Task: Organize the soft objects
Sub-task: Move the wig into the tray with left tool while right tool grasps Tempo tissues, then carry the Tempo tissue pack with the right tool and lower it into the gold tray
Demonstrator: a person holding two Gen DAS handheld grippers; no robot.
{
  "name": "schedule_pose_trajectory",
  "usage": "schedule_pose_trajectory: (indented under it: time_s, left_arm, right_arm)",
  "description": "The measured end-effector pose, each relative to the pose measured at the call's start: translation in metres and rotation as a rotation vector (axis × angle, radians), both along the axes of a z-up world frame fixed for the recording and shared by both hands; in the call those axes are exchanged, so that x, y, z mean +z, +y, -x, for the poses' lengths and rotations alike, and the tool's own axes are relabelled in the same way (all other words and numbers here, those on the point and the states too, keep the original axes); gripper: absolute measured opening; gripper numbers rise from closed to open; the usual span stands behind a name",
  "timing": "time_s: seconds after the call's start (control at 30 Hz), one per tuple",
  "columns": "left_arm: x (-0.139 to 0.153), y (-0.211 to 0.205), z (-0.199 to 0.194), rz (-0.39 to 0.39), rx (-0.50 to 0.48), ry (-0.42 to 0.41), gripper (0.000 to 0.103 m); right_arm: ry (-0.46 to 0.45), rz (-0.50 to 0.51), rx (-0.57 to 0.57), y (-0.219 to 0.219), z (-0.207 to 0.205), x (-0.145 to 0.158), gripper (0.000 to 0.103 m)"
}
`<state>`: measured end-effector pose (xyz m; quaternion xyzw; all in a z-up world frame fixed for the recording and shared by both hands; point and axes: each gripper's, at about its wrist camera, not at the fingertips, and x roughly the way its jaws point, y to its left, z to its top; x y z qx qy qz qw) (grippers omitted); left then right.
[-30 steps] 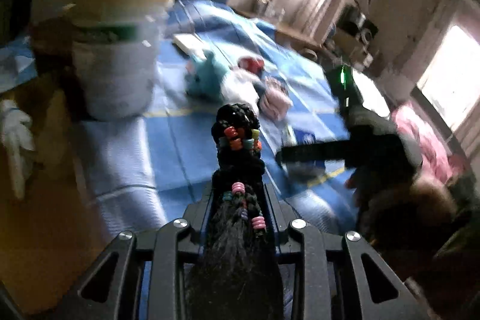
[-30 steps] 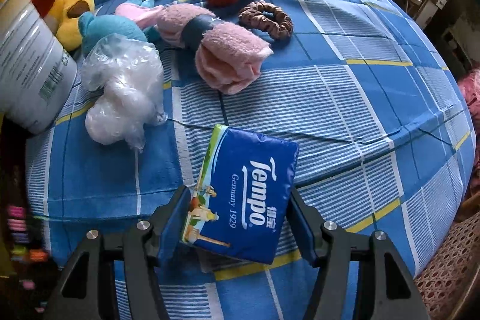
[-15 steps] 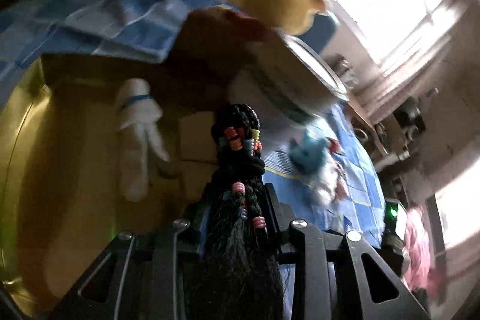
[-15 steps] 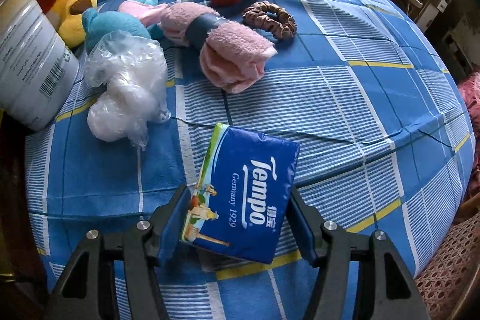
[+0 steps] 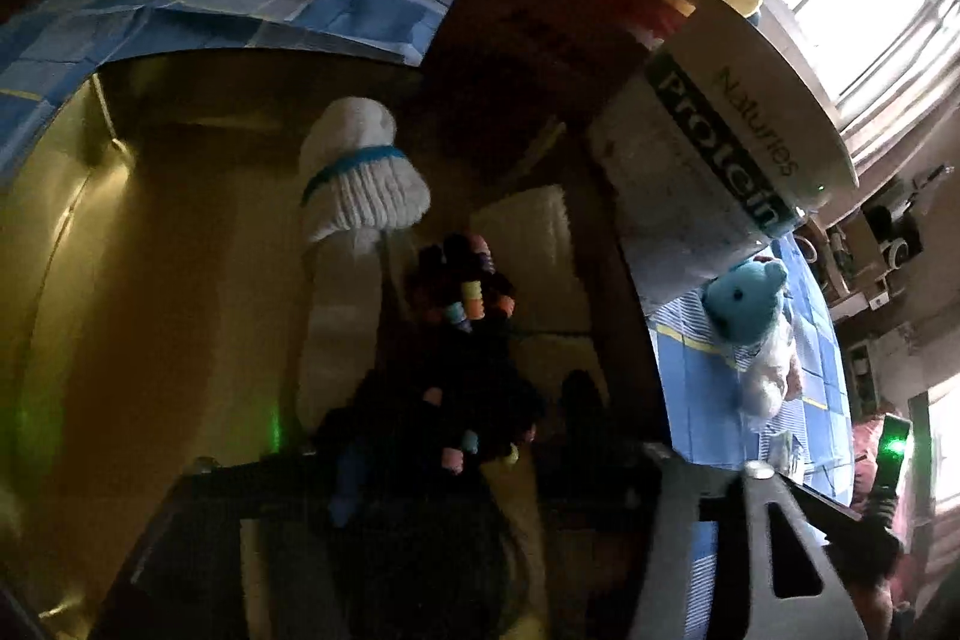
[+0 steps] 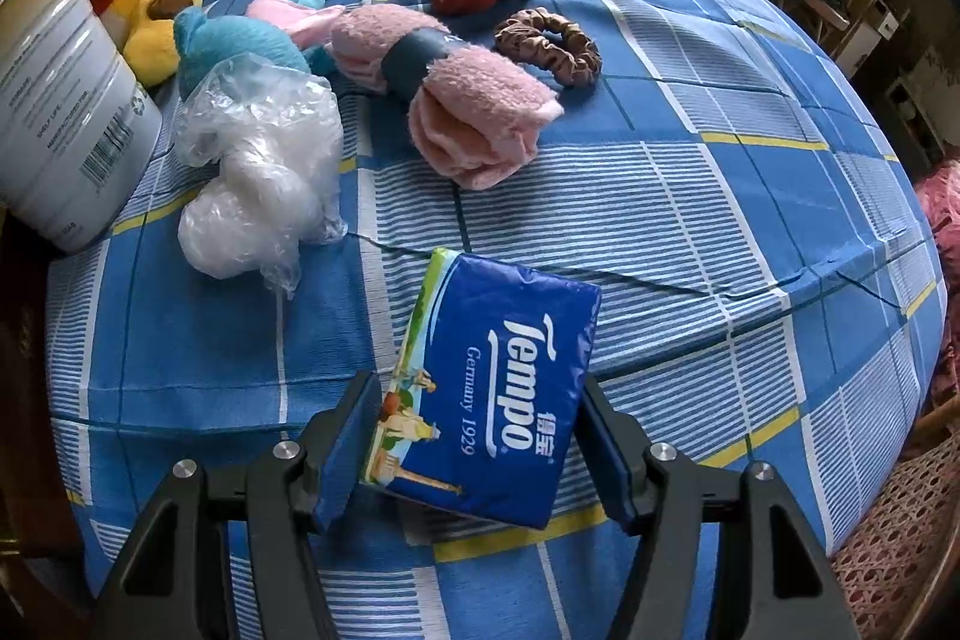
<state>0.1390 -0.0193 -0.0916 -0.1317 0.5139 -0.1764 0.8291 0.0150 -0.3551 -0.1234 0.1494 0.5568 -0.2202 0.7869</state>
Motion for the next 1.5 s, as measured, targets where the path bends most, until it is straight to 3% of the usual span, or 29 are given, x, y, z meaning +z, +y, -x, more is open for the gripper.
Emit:
schedule_pose_trajectory:
  time_s: [0.3, 0.4, 0.5, 0.57, 0.7, 0.8, 1.03, 1.23, 1.37, 1.5]
  left_arm:
    - [0.029, 0.011, 0.04, -0.114, 0.044, -0.151, 0.079]
    - [0.04, 0.014, 0.055, -0.157, 0.061, -0.212, 0.09]
    - [0.052, 0.015, 0.068, -0.185, 0.056, -0.271, 0.091]
    - [0.059, 0.016, 0.075, -0.193, 0.05, -0.307, 0.097]
    - [0.072, 0.019, 0.085, -0.2, 0.038, -0.368, 0.098]
    - [0.078, 0.017, 0.091, -0.204, 0.023, -0.401, 0.098]
    - [0.086, 0.02, 0.098, -0.211, 0.02, -0.438, 0.098]
    - [0.09, 0.025, 0.099, -0.219, 0.025, -0.46, 0.098]
    - [0.09, 0.029, 0.098, -0.234, 0.03, -0.464, 0.099]
    - [0.089, 0.035, 0.096, -0.246, 0.048, -0.457, 0.1]
  right_arm:
    - [-0.003, -0.004, -0.002, 0.0, 0.0, 0.0, 0.065]
    - [-0.004, -0.007, -0.004, -0.001, -0.001, 0.001, 0.065]
    - [-0.008, -0.011, -0.005, -0.003, 0.0, 0.002, 0.065]
    - [-0.015, -0.019, -0.013, -0.006, 0.001, 0.003, 0.059]
    - [-0.077, -0.087, -0.055, -0.019, 0.008, 0.012, 0.056]
    - [-0.124, -0.059, -0.052, -0.021, 0.008, 0.032, 0.056]
    - [-0.214, 0.016, 0.027, -0.029, -0.034, 0.098, 0.056]
    - [-0.296, 0.095, 0.05, -0.039, -0.127, 0.185, 0.056]
    - [-0.383, 0.176, 0.105, -0.012, -0.179, 0.255, 0.056]
    - [-0.549, 0.198, 0.237, 0.051, -0.217, 0.333, 0.056]
